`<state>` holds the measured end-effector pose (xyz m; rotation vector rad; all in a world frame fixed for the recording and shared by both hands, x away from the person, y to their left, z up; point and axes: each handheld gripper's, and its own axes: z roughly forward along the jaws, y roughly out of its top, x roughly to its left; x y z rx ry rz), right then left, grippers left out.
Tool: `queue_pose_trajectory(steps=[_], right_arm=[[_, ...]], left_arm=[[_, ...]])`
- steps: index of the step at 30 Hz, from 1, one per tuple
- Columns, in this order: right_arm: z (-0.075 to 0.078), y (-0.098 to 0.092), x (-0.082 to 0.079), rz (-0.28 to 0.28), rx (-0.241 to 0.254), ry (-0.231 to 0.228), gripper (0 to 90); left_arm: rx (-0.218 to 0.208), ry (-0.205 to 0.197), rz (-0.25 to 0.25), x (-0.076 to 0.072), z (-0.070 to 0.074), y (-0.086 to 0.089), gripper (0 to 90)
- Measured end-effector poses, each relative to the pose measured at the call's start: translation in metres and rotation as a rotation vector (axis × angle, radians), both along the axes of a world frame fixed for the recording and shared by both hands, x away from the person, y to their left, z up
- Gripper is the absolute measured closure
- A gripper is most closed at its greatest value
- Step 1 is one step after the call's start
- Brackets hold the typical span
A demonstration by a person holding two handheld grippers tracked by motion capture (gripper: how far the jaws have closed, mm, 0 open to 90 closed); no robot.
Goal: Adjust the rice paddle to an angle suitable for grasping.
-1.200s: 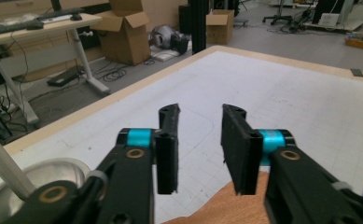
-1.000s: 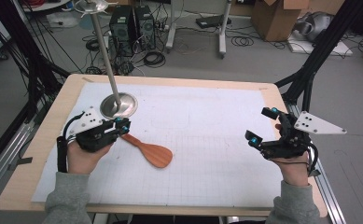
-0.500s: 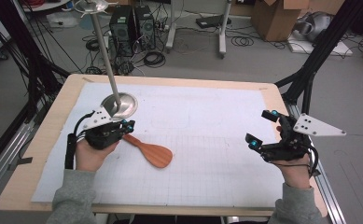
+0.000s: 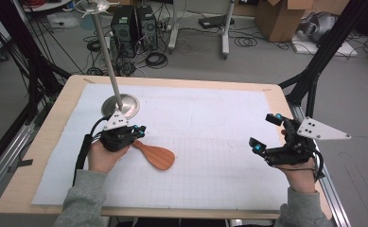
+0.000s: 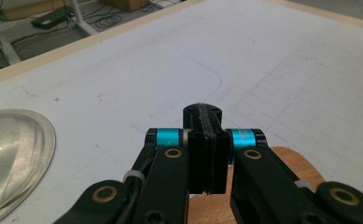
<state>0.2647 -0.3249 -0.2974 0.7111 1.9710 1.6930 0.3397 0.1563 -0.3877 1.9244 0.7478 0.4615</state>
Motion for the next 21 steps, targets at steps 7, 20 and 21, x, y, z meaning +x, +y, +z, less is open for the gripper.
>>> queue_pose_trajectory(steps=[7, 20, 21], right_arm=[[-0.001, -0.001, -0.002, -0.004, 0.000, 0.005, 0.2], [-0.002, -0.002, -0.002, 0.005, -0.009, 0.009, 0.2], [-0.002, -0.001, -0.003, 0.010, -0.015, 0.012, 0.2]], left_arm=[[-0.002, 0.029, -0.010, 0.005, -0.008, -0.005, 88.9], [0.057, 0.110, -0.037, 0.017, -0.032, -0.024, 89.1], [0.056, 0.113, -0.041, 0.017, -0.033, -0.024, 89.1]])
